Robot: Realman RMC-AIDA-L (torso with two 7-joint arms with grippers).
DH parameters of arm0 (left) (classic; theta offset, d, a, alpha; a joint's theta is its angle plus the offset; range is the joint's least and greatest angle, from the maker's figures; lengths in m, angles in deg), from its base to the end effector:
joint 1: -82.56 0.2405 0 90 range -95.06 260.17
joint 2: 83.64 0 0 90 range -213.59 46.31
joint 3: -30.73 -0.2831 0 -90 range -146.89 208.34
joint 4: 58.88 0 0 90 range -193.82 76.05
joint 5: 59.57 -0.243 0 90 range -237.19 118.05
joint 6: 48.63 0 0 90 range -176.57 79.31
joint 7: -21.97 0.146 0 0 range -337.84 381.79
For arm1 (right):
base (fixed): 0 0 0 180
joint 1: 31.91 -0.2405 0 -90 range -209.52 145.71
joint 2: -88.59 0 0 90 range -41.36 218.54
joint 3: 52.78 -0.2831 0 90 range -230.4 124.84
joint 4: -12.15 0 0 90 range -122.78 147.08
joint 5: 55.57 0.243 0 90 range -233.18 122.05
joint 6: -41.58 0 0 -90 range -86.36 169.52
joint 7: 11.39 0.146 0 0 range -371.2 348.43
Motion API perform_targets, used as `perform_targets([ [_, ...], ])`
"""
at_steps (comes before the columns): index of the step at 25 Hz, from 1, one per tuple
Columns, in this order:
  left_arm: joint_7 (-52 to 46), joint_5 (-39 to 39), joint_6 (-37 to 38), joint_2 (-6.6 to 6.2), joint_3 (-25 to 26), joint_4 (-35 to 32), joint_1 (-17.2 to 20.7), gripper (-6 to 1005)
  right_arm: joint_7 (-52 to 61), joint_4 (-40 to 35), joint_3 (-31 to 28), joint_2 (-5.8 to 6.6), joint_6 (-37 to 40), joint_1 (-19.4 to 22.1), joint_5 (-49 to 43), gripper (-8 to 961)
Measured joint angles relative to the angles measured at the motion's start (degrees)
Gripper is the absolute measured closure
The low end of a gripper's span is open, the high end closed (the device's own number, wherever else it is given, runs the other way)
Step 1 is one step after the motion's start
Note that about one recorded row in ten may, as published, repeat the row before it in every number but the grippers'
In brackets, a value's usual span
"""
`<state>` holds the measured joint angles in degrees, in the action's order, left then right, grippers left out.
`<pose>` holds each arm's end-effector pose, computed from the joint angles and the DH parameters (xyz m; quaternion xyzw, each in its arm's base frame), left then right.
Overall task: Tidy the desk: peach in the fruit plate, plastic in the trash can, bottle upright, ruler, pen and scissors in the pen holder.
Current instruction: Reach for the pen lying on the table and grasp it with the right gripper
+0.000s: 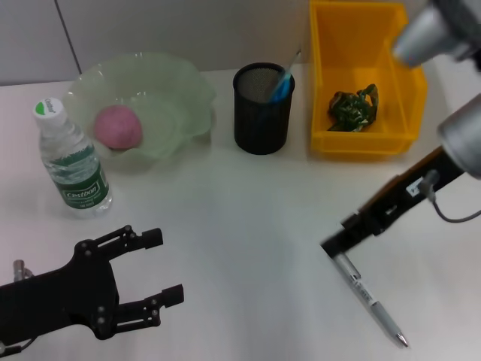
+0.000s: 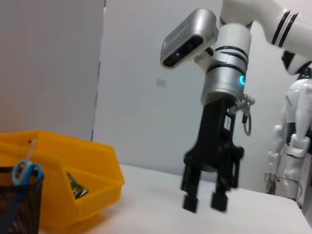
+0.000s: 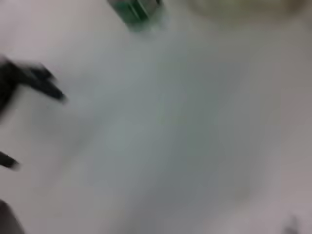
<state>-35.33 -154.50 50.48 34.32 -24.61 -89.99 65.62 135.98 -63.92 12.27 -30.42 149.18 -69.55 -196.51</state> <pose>-0.3285 0.2740 -0.0361 -0.9276 -0.1189 -0.3394 0.1007 0.1833 0.3793 0.0212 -0.9017 0.4106 -0.1259 0.0499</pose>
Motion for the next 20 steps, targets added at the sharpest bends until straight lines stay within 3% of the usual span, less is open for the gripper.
perform_targets([
  [3, -0.01, 0.15, -0.44, 0.08, 0.03, 0.0, 0.32, 157, 2.42, 0.56, 3.1, 0.0, 0.09, -1.4, -3.56, 309],
  [10, -0.43, 0.23, -0.5, 0.09, 0.08, -0.3, -0.05, 157, 10.83, 2.54, 16.31, -0.14, -0.41, -4.35, -9.63, 312],
  [20, -0.6, 0.23, 0.98, -0.51, 1.53, -0.66, -0.56, 157, 16.88, 5.27, 22.9, -0.43, -4.21, -5.24, -10.82, 311],
])
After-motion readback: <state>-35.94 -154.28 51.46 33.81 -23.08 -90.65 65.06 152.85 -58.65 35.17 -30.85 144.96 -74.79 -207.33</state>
